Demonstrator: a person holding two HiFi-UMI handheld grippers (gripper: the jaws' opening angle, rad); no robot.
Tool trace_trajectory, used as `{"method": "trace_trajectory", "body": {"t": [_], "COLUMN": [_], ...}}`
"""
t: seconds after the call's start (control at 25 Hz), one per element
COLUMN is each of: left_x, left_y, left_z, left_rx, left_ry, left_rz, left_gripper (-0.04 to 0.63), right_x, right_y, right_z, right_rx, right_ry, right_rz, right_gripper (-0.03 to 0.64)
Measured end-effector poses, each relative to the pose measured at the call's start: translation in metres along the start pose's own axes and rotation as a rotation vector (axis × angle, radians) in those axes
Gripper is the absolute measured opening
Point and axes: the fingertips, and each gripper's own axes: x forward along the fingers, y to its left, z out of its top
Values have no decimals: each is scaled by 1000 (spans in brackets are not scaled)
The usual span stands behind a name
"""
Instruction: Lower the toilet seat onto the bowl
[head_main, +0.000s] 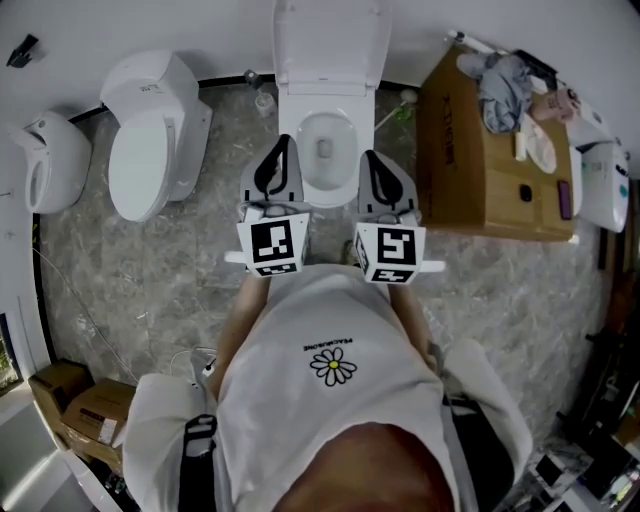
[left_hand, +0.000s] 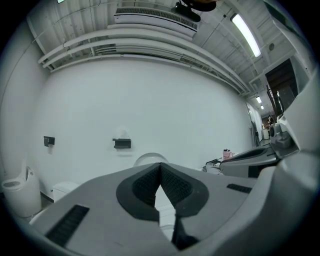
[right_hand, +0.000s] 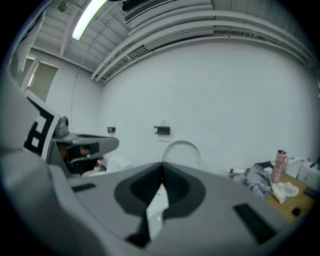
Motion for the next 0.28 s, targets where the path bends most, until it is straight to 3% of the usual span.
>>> {"method": "trace_trajectory", "body": {"t": [0.28], "left_x": [3], "left_y": [-5], "left_z": [0], "left_rx": [10], "left_ry": [1], "left_rz": [-8], "left_gripper": [20], "right_x": [0], "right_y": [-1], "right_z": [0], "right_rx": [-10], "right_ry": [4], "right_rz": [4], "right_gripper": [31]}}
